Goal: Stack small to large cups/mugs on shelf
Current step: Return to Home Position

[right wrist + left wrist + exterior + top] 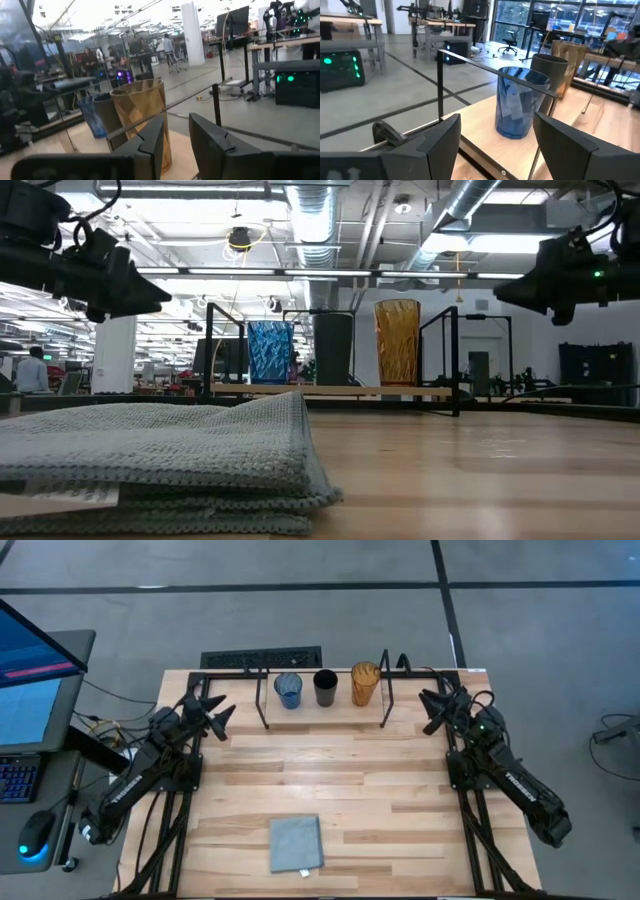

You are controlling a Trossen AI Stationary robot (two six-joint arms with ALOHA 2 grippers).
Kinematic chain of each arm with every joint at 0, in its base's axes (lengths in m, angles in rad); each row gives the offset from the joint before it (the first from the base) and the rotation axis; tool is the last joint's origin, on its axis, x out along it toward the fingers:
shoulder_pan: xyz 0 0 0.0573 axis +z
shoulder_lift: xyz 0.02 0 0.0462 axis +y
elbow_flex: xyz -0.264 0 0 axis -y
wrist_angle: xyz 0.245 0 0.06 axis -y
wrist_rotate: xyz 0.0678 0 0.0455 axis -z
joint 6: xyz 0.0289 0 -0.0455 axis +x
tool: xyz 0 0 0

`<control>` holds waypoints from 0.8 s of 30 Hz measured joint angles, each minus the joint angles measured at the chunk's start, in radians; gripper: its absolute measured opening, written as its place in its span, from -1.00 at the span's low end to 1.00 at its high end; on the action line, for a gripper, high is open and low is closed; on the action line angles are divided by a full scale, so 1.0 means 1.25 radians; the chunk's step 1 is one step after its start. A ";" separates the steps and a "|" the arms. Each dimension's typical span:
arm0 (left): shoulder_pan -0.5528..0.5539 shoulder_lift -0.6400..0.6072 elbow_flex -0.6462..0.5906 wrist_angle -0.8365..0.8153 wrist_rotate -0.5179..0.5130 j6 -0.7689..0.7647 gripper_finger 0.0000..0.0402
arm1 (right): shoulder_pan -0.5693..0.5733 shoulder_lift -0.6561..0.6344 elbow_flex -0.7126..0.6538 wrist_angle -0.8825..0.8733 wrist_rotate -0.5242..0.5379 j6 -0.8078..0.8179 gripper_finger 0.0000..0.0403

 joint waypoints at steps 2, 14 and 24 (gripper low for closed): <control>0.000 0.000 0.000 -0.003 -0.016 0.011 0.20 | 0.000 0.000 0.000 -0.006 0.000 -0.020 -0.44; 0.000 0.002 0.000 -0.011 -0.017 0.001 0.20 | 0.004 0.004 0.000 -0.052 0.000 -0.011 -0.44; 0.000 0.002 0.000 -0.011 -0.018 0.000 0.20 | 0.015 0.004 0.000 -0.052 -0.001 -0.011 -0.44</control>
